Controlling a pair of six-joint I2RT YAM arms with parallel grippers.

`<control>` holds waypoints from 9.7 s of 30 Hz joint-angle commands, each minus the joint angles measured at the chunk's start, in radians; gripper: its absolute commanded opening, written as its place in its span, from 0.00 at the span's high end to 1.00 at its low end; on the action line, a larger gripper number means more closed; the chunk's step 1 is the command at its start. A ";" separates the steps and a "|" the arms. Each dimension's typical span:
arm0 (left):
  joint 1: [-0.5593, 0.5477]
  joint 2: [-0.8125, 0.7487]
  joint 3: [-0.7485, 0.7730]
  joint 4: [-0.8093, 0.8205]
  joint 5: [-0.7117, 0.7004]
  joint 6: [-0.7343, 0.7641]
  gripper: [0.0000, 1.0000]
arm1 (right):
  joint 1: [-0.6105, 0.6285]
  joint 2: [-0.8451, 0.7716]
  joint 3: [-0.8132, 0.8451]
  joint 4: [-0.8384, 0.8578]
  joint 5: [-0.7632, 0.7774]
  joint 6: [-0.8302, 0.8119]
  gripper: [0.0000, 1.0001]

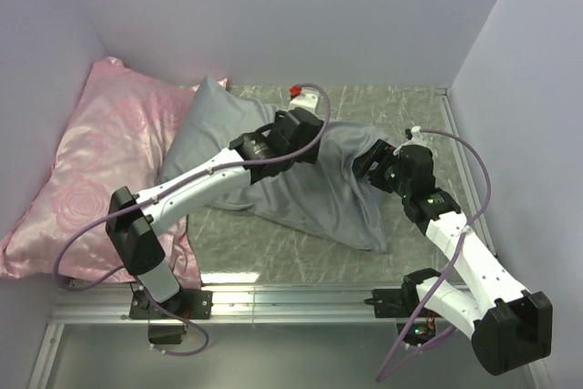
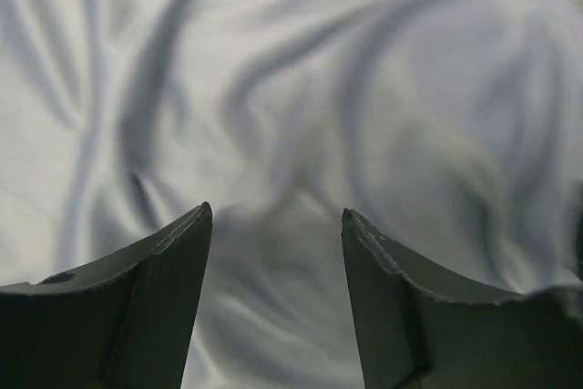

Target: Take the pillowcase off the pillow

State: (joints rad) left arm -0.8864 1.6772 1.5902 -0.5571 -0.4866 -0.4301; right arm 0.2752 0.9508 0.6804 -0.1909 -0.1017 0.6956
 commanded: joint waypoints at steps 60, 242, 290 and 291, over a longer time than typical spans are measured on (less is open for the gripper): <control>-0.243 0.004 -0.232 0.434 -0.191 -0.320 0.99 | -0.004 -0.124 -0.070 -0.022 0.045 0.064 0.20; -0.546 -0.414 -0.544 0.546 -0.274 -0.101 0.82 | 0.145 0.390 1.529 -0.397 0.326 -0.176 1.00; -0.563 -0.135 0.067 0.700 -0.140 0.353 0.99 | 0.308 0.582 1.608 -0.542 0.396 -0.242 1.00; -0.563 -0.142 0.047 0.697 -0.089 0.343 0.99 | 0.306 0.588 1.617 -0.548 0.398 -0.245 1.00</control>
State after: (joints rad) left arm -1.4525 1.5787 1.6699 0.1051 -0.7025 -0.0528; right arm 0.5613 1.5375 2.2372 -0.8024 0.3031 0.4549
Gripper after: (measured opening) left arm 0.021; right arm 0.060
